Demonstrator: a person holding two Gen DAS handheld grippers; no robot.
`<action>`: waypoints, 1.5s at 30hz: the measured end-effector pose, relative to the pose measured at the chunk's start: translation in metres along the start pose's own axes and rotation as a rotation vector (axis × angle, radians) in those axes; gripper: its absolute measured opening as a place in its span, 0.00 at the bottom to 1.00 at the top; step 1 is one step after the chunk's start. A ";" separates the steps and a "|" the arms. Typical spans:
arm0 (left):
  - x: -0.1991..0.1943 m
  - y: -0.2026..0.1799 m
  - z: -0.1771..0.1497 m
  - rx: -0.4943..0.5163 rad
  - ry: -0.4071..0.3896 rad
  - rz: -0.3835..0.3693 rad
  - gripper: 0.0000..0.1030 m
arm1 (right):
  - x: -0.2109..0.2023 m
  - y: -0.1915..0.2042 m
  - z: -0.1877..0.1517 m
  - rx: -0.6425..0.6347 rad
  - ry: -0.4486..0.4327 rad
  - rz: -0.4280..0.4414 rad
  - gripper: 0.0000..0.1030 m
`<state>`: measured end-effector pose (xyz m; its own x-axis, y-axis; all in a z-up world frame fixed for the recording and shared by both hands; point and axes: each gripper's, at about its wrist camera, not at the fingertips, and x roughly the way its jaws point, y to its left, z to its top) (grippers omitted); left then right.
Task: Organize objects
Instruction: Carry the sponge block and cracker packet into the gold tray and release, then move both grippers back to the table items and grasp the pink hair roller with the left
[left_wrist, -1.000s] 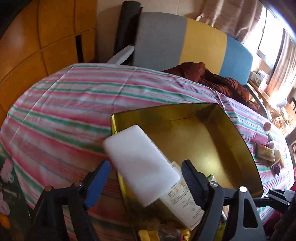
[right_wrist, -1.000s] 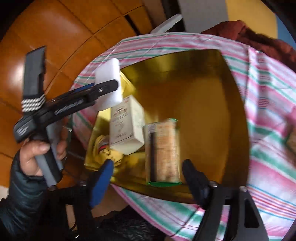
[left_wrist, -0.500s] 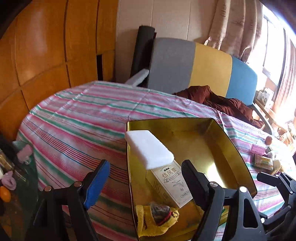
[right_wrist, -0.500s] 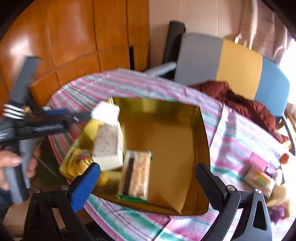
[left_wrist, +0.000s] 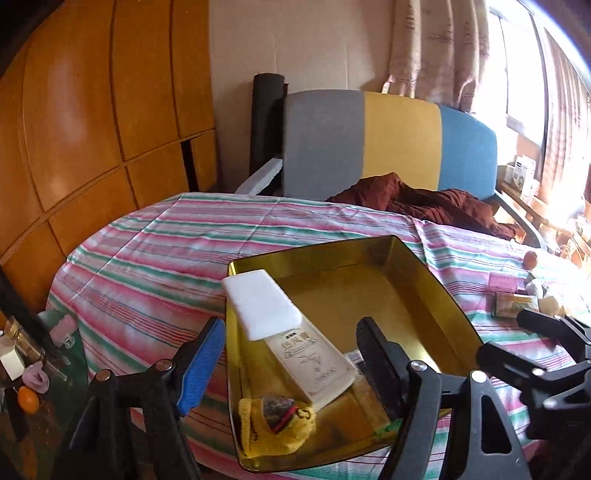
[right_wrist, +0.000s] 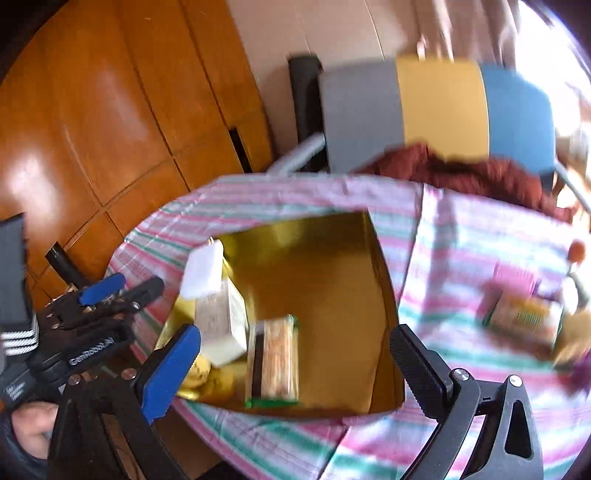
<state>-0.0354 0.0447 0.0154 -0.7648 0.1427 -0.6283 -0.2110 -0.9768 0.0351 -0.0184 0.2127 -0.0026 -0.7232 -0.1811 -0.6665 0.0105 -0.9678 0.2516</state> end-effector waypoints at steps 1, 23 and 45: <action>-0.001 -0.004 0.000 0.009 -0.002 -0.005 0.72 | 0.000 -0.002 0.000 -0.015 -0.010 -0.025 1.00; -0.014 -0.071 -0.001 0.170 0.017 -0.082 0.72 | -0.040 -0.114 -0.002 0.116 -0.056 -0.276 1.00; 0.023 -0.167 0.009 0.192 0.243 -0.424 0.79 | -0.106 -0.326 -0.005 0.492 -0.106 -0.631 1.00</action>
<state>-0.0229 0.2125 0.0020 -0.4293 0.4559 -0.7796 -0.5965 -0.7913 -0.1343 0.0581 0.5464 -0.0173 -0.5531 0.4155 -0.7221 -0.7093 -0.6895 0.1466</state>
